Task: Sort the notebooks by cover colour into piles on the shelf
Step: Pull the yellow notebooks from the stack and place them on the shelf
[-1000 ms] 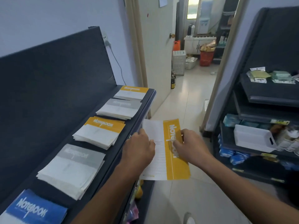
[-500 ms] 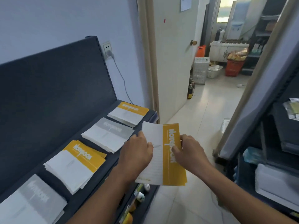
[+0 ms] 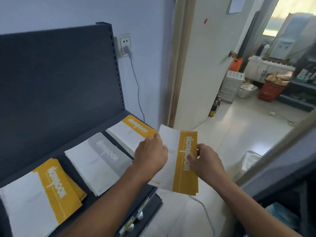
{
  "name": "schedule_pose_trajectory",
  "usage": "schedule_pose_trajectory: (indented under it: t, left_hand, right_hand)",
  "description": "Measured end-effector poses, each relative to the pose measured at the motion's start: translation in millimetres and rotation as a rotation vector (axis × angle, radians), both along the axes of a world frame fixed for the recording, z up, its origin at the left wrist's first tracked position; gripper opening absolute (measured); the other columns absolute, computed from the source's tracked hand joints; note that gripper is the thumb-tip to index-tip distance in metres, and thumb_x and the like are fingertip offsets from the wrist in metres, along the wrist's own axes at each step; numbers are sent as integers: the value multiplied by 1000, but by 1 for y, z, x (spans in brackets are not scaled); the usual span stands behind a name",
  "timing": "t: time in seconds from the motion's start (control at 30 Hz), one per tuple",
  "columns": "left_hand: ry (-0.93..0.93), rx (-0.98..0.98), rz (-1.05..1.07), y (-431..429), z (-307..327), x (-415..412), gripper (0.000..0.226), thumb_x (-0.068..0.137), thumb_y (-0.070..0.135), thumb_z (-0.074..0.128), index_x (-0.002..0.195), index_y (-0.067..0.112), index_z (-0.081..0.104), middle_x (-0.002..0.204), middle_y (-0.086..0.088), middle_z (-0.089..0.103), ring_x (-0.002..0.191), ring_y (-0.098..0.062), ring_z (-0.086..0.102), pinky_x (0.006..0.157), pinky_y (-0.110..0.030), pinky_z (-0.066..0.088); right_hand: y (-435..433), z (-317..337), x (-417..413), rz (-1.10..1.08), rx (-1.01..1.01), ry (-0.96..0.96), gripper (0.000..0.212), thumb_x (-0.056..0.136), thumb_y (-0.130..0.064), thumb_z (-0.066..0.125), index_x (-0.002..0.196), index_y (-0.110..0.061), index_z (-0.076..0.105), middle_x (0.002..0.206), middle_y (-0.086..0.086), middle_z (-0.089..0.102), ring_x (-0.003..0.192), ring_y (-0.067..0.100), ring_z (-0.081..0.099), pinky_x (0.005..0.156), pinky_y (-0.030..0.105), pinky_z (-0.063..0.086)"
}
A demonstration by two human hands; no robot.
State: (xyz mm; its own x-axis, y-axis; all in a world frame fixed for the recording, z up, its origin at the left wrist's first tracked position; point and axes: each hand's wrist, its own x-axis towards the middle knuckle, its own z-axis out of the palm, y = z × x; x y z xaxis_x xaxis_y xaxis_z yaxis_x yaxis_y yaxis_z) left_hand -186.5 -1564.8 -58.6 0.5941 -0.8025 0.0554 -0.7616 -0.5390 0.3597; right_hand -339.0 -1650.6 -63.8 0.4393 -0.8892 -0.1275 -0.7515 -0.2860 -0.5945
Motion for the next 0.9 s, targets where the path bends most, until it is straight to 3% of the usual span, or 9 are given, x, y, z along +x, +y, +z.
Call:
schedule_pose_trajectory:
  t: [0.1,0.23,0.5,0.73,0.8,0.9]
  left_hand:
    - [26,-21,50,-22,-3,20,31,102,33,48,126,14,52,117,-7,61,100,-24,59,77,-33,47]
    - [45,-9,153,-21,-7,52,33,101,27,45,130,12,50,116,-10,60,103,-27,58,79,-35,46]
    - [107,-47,454,-10,-19,95,34,101,27,46,129,8,48,95,-3,51,85,-21,52,65,-32,44]
    - [159,-16,679,-25,-27,105,34,101,21,49,129,2,48,108,-13,61,94,-27,60,70,-35,49]
    - [152,-1,735,-29,-29,106,31,100,18,51,126,3,50,109,-14,61,99,-30,61,76,-37,53]
    - [126,28,798,-35,-31,106,30,100,18,49,128,8,49,110,-12,59,102,-30,59,75,-38,52]
  right_hand:
    - [-31,-3,26,39,10,-9,25,97,-33,58,120,-22,59,113,0,62,97,21,64,89,44,56]
    - [-55,-8,73,165,27,-17,13,97,-31,56,108,-24,57,110,1,65,94,22,66,88,46,58]
    - [-81,-9,171,460,15,48,18,90,-28,51,100,-20,64,95,0,68,86,22,65,79,40,56]
    - [-108,-19,226,699,28,87,17,88,-26,50,98,-18,61,87,-2,66,80,24,64,69,38,54]
    - [-113,-21,239,765,17,109,22,88,-28,49,105,-18,59,86,-1,66,79,26,64,68,38,54]
    - [-120,-24,251,848,-35,188,38,89,-32,49,125,-19,52,100,1,67,85,25,64,69,36,52]
